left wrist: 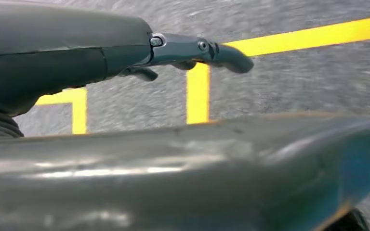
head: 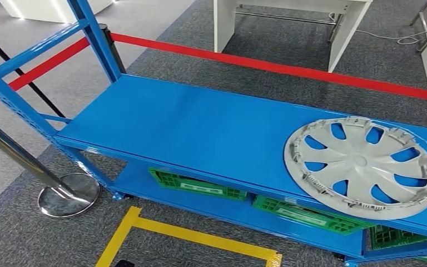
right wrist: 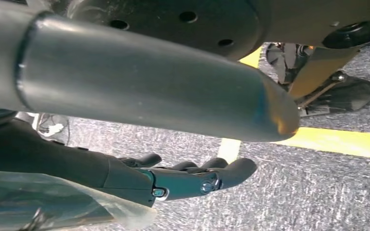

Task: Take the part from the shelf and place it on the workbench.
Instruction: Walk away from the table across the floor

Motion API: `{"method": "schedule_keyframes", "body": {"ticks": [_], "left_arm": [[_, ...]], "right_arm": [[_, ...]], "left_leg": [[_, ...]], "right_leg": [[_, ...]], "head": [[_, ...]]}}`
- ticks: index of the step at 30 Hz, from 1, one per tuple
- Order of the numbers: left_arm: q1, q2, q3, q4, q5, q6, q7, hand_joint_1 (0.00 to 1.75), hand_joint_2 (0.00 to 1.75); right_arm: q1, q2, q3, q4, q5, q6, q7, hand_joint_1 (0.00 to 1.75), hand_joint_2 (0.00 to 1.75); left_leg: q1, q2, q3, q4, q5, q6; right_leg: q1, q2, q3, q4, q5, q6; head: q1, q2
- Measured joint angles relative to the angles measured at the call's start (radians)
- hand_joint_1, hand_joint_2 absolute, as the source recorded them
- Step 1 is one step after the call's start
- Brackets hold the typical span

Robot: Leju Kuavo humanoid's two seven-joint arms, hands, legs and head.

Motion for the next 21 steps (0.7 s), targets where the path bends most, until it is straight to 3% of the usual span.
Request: {"method": "schedule_keyframes", "body": {"ticks": [2,5,6,7,9,11,13,14,16,18,20,21], "left_arm": [[0.001,-0.001,0.001,0.0,0.004,0.0,0.001,0.0,0.0],[-0.002,-0.005,0.002,0.0,0.007,0.001,0.003,0.0,0.0],[-0.002,-0.005,0.002,0.0,0.007,0.001,0.003,0.0,0.0],[-0.002,-0.006,0.002,0.0,0.009,0.001,0.004,0.0,0.0],[-0.001,-0.007,0.002,0.0,0.011,0.0,0.004,0.0,0.0],[0.0,-0.008,0.002,0.0,0.012,-0.002,0.005,0.0,0.0],[0.001,-0.008,0.003,0.0,0.014,-0.01,0.01,0.0,0.0],[0.0,-0.007,0.004,0.0,0.015,-0.015,0.015,0.0,0.0],[-0.001,-0.006,0.007,0.0,0.017,-0.028,0.024,0.0,0.87],[-0.002,-0.006,0.009,0.0,0.018,-0.041,0.035,0.0,1.75],[-0.002,-0.006,0.012,0.0,0.021,-0.05,0.043,0.0,1.75],[-0.001,-0.006,0.014,0.0,0.022,-0.052,0.046,0.0,1.75]], "right_arm": [[-0.001,0.0,-0.002,0.0,-0.01,-0.007,-0.003,0.0,0.0],[-0.001,0.0,-0.006,0.0,-0.022,-0.013,-0.007,0.0,0.0],[0.001,0.0,-0.007,0.0,-0.024,-0.013,-0.007,0.0,0.0],[0.002,0.0,-0.008,0.0,-0.025,-0.014,-0.007,0.0,0.0],[0.003,0.0,-0.011,0.0,-0.029,-0.014,-0.008,0.0,0.0],[-0.002,0.0,-0.012,0.0,-0.032,-0.014,-0.01,0.0,0.0],[-0.008,0.0,-0.013,0.0,-0.034,-0.013,-0.011,0.0,0.0],[-0.009,0.0,-0.014,0.0,-0.034,-0.012,-0.011,0.0,0.0],[-0.008,0.0,-0.018,0.0,-0.033,-0.01,-0.01,0.0,0.0],[-0.006,0.0,-0.021,0.0,-0.032,-0.008,-0.007,0.0,0.0],[-0.006,0.0,-0.023,0.0,-0.032,-0.006,-0.005,0.0,0.0],[-0.006,0.0,-0.025,0.0,-0.032,-0.005,-0.004,0.0,0.0]], "left_leg": [[0.004,0.0,0.009,-0.011,0.001,0.011],[0.004,0.002,0.015,-0.015,-0.003,0.023],[0.003,0.003,0.017,-0.015,-0.006,0.025],[0.003,0.005,0.02,-0.014,-0.008,0.026],[0.003,0.011,0.031,-0.014,-0.016,0.024],[-0.001,0.021,0.042,-0.012,-0.028,0.015],[-0.008,0.038,0.047,-0.009,-0.036,0.005],[-0.01,0.048,0.049,-0.008,-0.038,0.001],[-0.009,0.054,0.051,-0.002,-0.049,-0.006],[-0.005,0.034,0.026,0.065,-0.093,-0.017],[-0.002,0.018,-0.034,0.196,-0.153,-0.025],[-0.001,0.017,-0.062,0.25,-0.168,-0.026]], "right_leg": [[0.0,0.0,-0.014,0.036,-0.027,0.009],[0.0,0.0,-0.115,0.219,-0.104,0.016],[-0.001,0.0,-0.147,0.266,-0.111,0.018],[-0.001,0.0,-0.164,0.281,-0.099,0.018],[-0.001,-0.01,-0.139,0.195,-0.02,0.017],[0.003,-0.048,-0.088,0.071,0.041,0.012],[0.008,-0.068,-0.067,0.023,0.049,-0.001],[0.009,-0.059,-0.067,0.019,0.05,-0.008],[0.007,-0.039,-0.067,0.019,0.052,-0.017],[0.002,-0.022,-0.065,0.016,0.054,-0.027],[0.002,-0.003,-0.064,0.016,0.054,-0.033],[0.002,0.008,-0.063,0.016,0.054,-0.034]], "head": [[0.003,0.0],[0.006,0.0],[0.006,0.0],[0.006,0.0],[0.007,0.0],[0.008,0.0],[0.006,0.0],[0.006,0.0],[0.003,0.0],[-0.001,0.0],[-0.003,0.0],[-0.003,0.0]]}}
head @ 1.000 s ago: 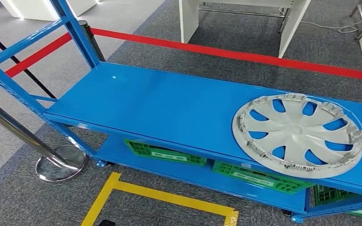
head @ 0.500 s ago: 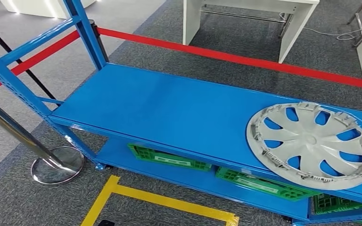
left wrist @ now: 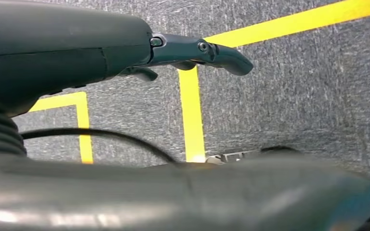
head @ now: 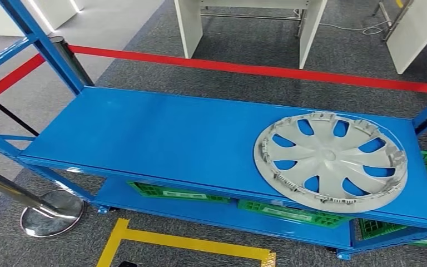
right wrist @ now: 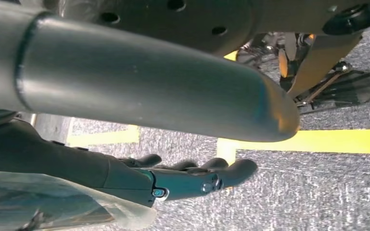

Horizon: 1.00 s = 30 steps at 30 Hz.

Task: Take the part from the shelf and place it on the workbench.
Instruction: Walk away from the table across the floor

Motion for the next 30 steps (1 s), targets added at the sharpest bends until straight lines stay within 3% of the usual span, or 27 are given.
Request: {"method": "schedule_keyframes", "body": {"ticks": [1,2,3,5,7,9,10,12,14,16,17,18,19,21,22,25,27,29,30], "left_arm": [[0.001,0.0,0.003,0.0,0.001,-0.001,0.002,0.0,1.75],[0.001,0.0,0.005,0.0,0.001,-0.002,0.003,0.0,1.75],[0.001,0.0,0.007,0.0,0.001,-0.003,0.004,0.0,1.75],[0.001,0.002,0.009,0.0,0.001,-0.004,0.004,0.0,1.75],[0.001,0.003,0.011,0.0,0.001,-0.004,0.005,0.0,1.75],[0.001,0.002,0.011,0.0,0.002,-0.004,0.006,0.0,1.75],[0.0,0.001,0.012,0.0,0.002,-0.004,0.006,0.0,1.75],[-0.001,0.0,0.012,0.0,0.002,-0.005,0.006,0.0,1.75],[0.0,-0.002,0.013,0.0,0.003,-0.004,0.009,0.0,1.75],[0.002,-0.003,0.013,0.0,0.007,-0.002,0.012,0.0,1.75],[0.001,-0.003,0.014,0.0,0.01,-0.001,0.015,0.0,1.75],[-0.001,-0.004,0.016,0.0,0.016,0.001,0.019,0.0,1.75],[-0.003,-0.005,0.019,0.0,0.023,0.003,0.024,0.0,1.75],[-0.007,-0.007,0.029,-0.005,0.035,0.003,0.038,0.0,1.75],[-0.007,-0.006,0.033,-0.01,0.041,0.0,0.044,0.0,1.75],[-0.004,0.002,0.037,-0.026,0.062,-0.019,0.052,0.0,1.75],[0.004,0.009,0.037,-0.031,0.078,-0.036,0.056,0.0,0.87],[0.017,0.017,0.038,-0.033,0.097,-0.054,0.059,0.0,0.0],[0.024,0.021,0.039,-0.034,0.106,-0.063,0.06,0.0,0.0]], "right_arm": [[0.001,0.0,-0.002,0.0,0.0,0.0,0.001,0.0,0.0],[0.001,0.0,-0.003,0.0,0.0,0.0,0.001,0.0,0.0],[0.002,0.0,-0.004,0.0,0.0,0.0,0.002,0.0,0.0],[0.001,0.001,-0.004,0.0,0.0,0.0,0.003,0.0,0.0],[-0.002,0.002,-0.005,0.0,0.0,0.0,0.003,0.0,0.0],[0.0,0.003,-0.005,0.0,-0.001,0.001,0.004,0.0,0.0],[0.002,0.003,-0.005,0.0,-0.002,0.002,0.005,0.0,0.0],[0.004,0.003,-0.006,0.0,-0.004,0.002,0.009,0.0,0.0],[0.001,0.003,-0.009,0.0,-0.001,0.0,0.011,0.0,0.0],[0.001,0.003,-0.01,0.0,0.008,-0.003,0.012,0.0,0.87],[0.004,0.003,-0.01,0.0,0.011,-0.004,0.011,0.0,1.31],[0.006,0.002,-0.011,0.0,0.013,-0.003,0.007,0.0,1.75],[0.008,0.002,-0.01,0.0,0.014,-0.004,0.003,0.0,1.75],[0.013,-0.001,-0.001,-0.001,0.011,-0.009,-0.006,0.0,1.75],[0.017,-0.003,0.01,-0.001,0.004,-0.011,-0.008,0.0,1.75],[0.038,-0.014,0.064,-0.003,-0.045,-0.011,-0.01,0.0,1.75],[0.048,-0.024,0.105,-0.012,-0.088,-0.006,-0.012,0.0,1.75],[0.051,-0.034,0.15,-0.028,-0.131,0.001,-0.016,0.0,1.75],[0.051,-0.039,0.175,-0.038,-0.153,0.005,-0.018,0.0,1.75]], "left_leg": [[0.0,0.0,-0.016,0.024,0.004,0.001],[0.0,-0.002,-0.015,0.011,0.028,0.003],[0.0,-0.009,0.002,-0.038,0.066,0.008],[0.001,-0.059,0.051,-0.169,0.138,0.023],[0.0,-0.101,0.079,-0.244,0.158,0.032],[-0.001,-0.092,0.085,-0.261,0.156,0.035],[0.0,-0.081,0.089,-0.269,0.16,0.038],[0.005,-0.056,0.095,-0.285,0.168,0.046],[0.004,-0.031,0.095,-0.288,0.168,0.05],[0.002,-0.011,0.095,-0.287,0.167,0.052],[0.002,-0.004,0.095,-0.287,0.167,0.052],[0.002,-0.001,0.095,-0.286,0.166,0.051],[0.002,0.001,0.097,-0.285,0.165,0.049],[-0.002,0.003,0.097,-0.279,0.161,0.041],[-0.004,0.003,0.097,-0.277,0.16,0.036],[-0.002,0.002,0.096,-0.273,0.158,0.021],[0.0,0.0,0.08,-0.228,0.124,0.01],[0.003,-0.002,0.033,-0.112,0.057,0.002],[0.004,-0.002,0.009,-0.049,0.03,-0.001]], "right_leg": [[0.0,0.012,0.001,0.0,0.0,0.0],[0.0,0.024,0.003,0.0,0.0,-0.001],[0.0,0.037,0.006,0.0,-0.001,-0.001],[0.0,0.061,0.006,0.001,-0.001,0.001],[-0.004,0.084,-0.001,0.001,0.001,0.011],[-0.008,0.105,-0.01,-0.005,0.007,0.026],[-0.009,0.102,-0.013,-0.006,0.007,0.032],[-0.006,0.064,-0.038,0.034,-0.022,0.042],[-0.005,0.018,-0.095,0.15,-0.084,0.048],[-0.006,0.002,-0.14,0.246,-0.115,0.054],[-0.006,-0.002,-0.136,0.245,-0.103,0.055],[-0.006,-0.004,-0.11,0.202,-0.075,0.055],[-0.007,-0.007,-0.069,0.132,-0.043,0.053],[-0.005,-0.012,0.001,0.011,-0.008,0.045],[-0.003,-0.013,0.019,-0.017,-0.006,0.039],[-0.002,-0.012,0.026,-0.024,-0.005,0.023],[-0.006,-0.013,0.028,-0.029,0.0,0.011],[-0.008,-0.014,0.028,-0.03,0.0,0.004],[-0.008,-0.014,0.028,-0.03,0.0,0.003]], "head": [[0.0,0.0],[0.0,0.0],[0.0,0.0],[0.001,0.0],[0.001,0.0],[-0.001,0.0],[-0.001,0.0],[0.004,0.0],[0.007,0.0],[0.008,0.0],[0.008,0.0],[0.008,0.0],[0.008,0.0],[0.008,0.0],[0.007,0.0],[0.006,0.0],[0.004,0.0],[0.002,0.0],[0.002,0.0]]}}
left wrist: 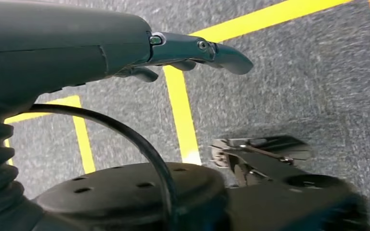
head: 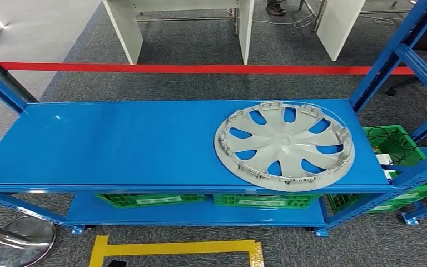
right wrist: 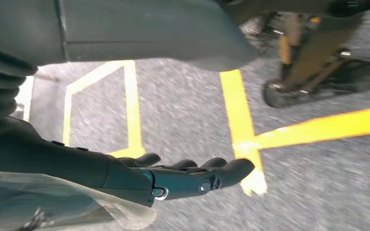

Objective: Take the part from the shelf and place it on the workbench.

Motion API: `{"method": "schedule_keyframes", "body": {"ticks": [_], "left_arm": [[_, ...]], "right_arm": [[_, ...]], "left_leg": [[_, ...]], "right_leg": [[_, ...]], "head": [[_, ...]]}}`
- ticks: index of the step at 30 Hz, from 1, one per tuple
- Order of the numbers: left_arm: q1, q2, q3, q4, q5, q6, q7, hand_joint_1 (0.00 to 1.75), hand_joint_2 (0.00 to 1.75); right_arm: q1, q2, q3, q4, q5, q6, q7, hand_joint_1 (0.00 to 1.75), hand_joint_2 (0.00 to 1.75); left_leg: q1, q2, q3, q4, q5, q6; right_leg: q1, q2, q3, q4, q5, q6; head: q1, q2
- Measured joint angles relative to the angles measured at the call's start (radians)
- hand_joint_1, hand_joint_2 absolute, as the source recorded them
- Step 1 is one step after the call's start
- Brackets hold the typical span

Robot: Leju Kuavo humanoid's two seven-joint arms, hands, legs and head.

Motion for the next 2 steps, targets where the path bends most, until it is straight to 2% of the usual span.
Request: {"method": "schedule_keyframes", "body": {"ticks": [2], "left_arm": [[0.012,0.005,0.001,-0.001,0.013,-0.013,0.001,0.0,0.0]], "right_arm": [[-0.002,-0.008,0.037,-0.019,-0.031,0.004,-0.002,0.0,1.75]], "left_leg": [[0.001,0.0,-0.021,0.061,-0.016,-0.002]], "right_leg": [[0.0,0.0,0.001,0.0,0.0,0.0]], "head": [[0.0,0.0]]}}
